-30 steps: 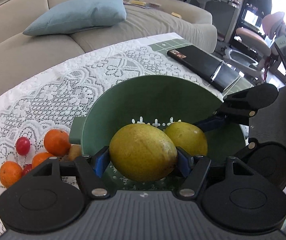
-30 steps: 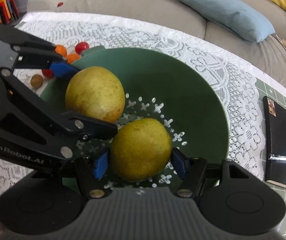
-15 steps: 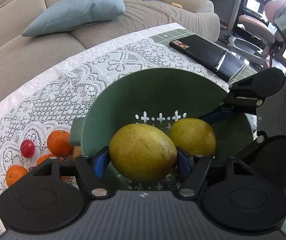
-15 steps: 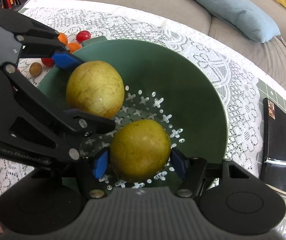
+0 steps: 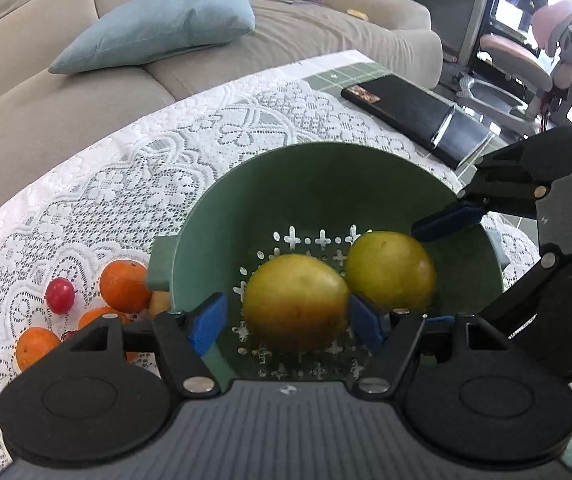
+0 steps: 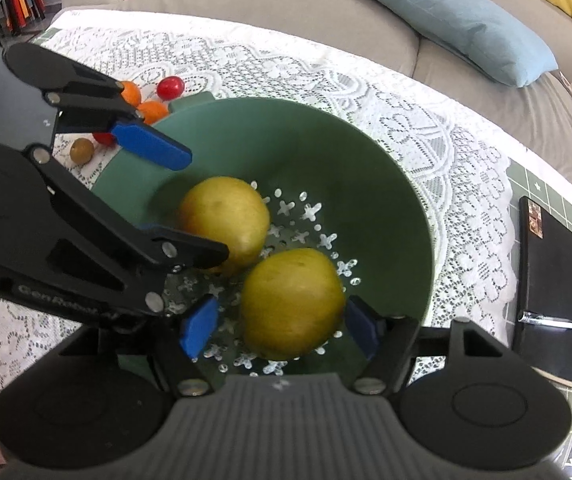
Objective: Organize fruits
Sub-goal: 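Lower both pears into the green colander and open both grippers, then move both tools back over the fruit pile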
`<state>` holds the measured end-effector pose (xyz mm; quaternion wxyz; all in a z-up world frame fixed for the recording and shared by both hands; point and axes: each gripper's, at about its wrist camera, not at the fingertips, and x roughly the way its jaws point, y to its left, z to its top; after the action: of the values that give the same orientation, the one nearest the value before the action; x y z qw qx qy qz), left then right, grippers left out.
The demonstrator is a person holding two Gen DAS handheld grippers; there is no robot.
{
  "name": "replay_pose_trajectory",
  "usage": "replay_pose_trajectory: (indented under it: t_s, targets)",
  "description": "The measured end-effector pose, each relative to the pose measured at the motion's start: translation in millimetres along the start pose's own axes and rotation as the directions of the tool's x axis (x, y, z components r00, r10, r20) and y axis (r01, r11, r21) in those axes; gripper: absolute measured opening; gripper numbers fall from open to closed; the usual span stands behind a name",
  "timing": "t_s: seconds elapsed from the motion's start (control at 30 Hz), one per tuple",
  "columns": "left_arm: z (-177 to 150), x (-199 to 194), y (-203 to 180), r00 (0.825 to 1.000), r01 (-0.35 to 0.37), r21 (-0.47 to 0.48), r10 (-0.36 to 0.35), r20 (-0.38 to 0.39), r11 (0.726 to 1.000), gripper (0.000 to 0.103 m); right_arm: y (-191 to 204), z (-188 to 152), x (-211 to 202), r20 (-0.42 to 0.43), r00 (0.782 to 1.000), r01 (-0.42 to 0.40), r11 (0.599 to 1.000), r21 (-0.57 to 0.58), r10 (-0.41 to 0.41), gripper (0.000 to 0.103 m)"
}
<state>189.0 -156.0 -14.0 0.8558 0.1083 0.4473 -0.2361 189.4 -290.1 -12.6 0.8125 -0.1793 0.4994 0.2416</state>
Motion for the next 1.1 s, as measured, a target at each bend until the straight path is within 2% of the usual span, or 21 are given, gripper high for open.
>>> replay_pose_trajectory:
  t_s: [0.1,0.2,0.3,0.5,0.63,0.83,0.97,1.1]
  targets:
    - [-4.5,-8.7,1.8,0.999,0.008,-0.021,-0.007,0.031,1.0,0.082,1.5,-1.0,-6.7,0.02,1.0,-0.004,1.0,0.008,0.004,0.07]
    - [-10.1,-18.8,3.1,0.998,0.01,-0.038,-0.007,0.064,0.999,0.082,6.7,-2.6,-15.1,0.049,0.999,0.018,1.0,0.014,-0.019,0.077]
    - [-18.5,-32.8,6.6,0.994,0.012,-0.057,-0.006,0.107,0.998,0.082,12.4,-5.6,-25.2,0.09,0.995,0.035,0.999,0.024,-0.037,0.077]
    - [-33.6,-64.1,14.0,0.98,0.018,-0.108,0.004,0.199,0.994,0.082,28.6,-16.7,-43.5,0.217,0.971,0.089,0.993,0.076,-0.103,0.082]
    - [-44.3,-83.0,17.7,0.97,0.017,-0.121,0.013,0.244,0.993,0.082,44.7,-23.6,-49.6,0.297,0.942,0.126,0.985,0.122,-0.157,0.082]
    - [-66.9,-106.8,26.0,0.953,-0.026,-0.158,0.072,0.293,0.987,0.082,69.5,-33.5,-59.0,0.434,0.887,0.069,0.975,0.211,-0.156,0.082]
    - [-86.1,-117.9,35.2,0.942,-0.067,-0.194,0.126,0.31,0.979,0.082,91.2,-39.7,-55.6,0.487,0.857,0.05,0.968,0.244,-0.167,0.082]
    - [-107.7,-124.4,48.7,0.937,-0.068,-0.258,0.15,0.315,0.964,0.082,114.8,-46.2,-50.9,0.536,0.82,0.057,0.96,0.274,-0.202,0.082]
